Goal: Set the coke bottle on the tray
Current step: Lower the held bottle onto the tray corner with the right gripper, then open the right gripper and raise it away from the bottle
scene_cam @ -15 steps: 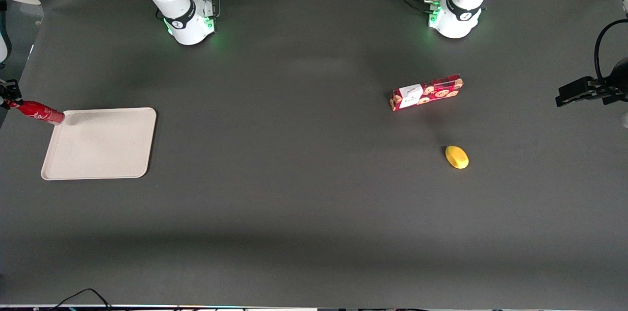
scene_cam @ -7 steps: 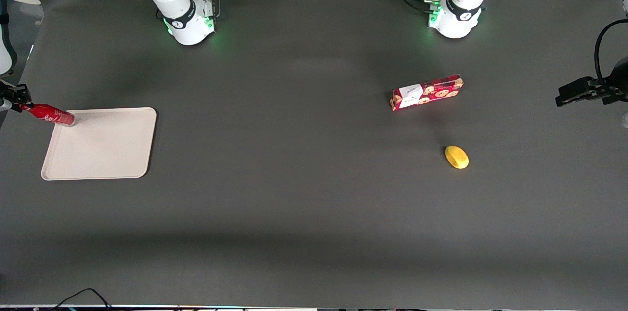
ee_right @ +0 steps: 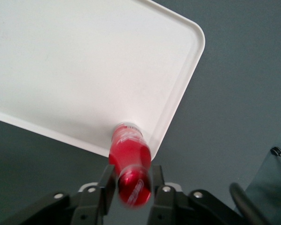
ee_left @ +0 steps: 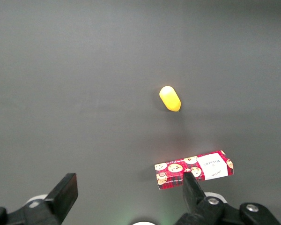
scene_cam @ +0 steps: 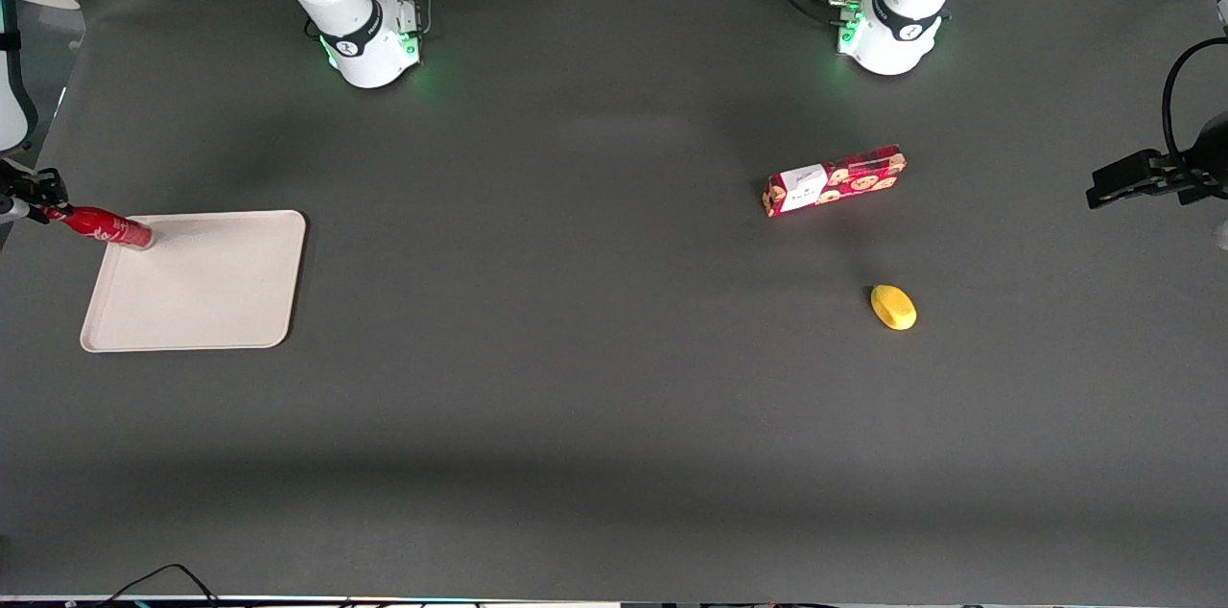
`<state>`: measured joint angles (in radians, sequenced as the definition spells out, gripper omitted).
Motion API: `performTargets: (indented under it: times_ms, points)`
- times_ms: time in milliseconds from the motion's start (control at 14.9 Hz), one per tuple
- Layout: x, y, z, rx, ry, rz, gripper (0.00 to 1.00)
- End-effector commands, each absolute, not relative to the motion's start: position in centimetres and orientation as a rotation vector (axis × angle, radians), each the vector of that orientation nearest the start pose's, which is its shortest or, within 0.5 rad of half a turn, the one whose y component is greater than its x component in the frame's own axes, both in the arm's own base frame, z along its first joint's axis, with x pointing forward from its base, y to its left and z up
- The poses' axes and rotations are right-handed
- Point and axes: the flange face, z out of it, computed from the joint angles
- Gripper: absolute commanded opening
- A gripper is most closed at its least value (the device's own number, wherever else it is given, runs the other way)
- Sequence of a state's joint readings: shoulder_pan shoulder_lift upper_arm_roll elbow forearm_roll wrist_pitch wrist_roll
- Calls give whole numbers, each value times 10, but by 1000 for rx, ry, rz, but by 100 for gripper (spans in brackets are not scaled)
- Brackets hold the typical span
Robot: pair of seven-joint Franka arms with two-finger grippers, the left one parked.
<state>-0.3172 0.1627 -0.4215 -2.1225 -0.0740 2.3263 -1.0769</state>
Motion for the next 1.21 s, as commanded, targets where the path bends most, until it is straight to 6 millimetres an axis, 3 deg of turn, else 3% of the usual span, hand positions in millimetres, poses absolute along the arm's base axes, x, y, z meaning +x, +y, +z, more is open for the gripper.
performTargets:
  times_ms: [0, 201, 536, 804, 1139]
  points:
    - [427, -378, 349, -3185, -663, 57, 100]
    - [434, -370, 360, -3178, -684, 35, 100]
    - [465, -322, 438, -3106, -675, 51, 100]
    - [489, -261, 500, -3101, -642, 37, 100]
    - [507, -172, 550, -3134, -525, 11, 100]
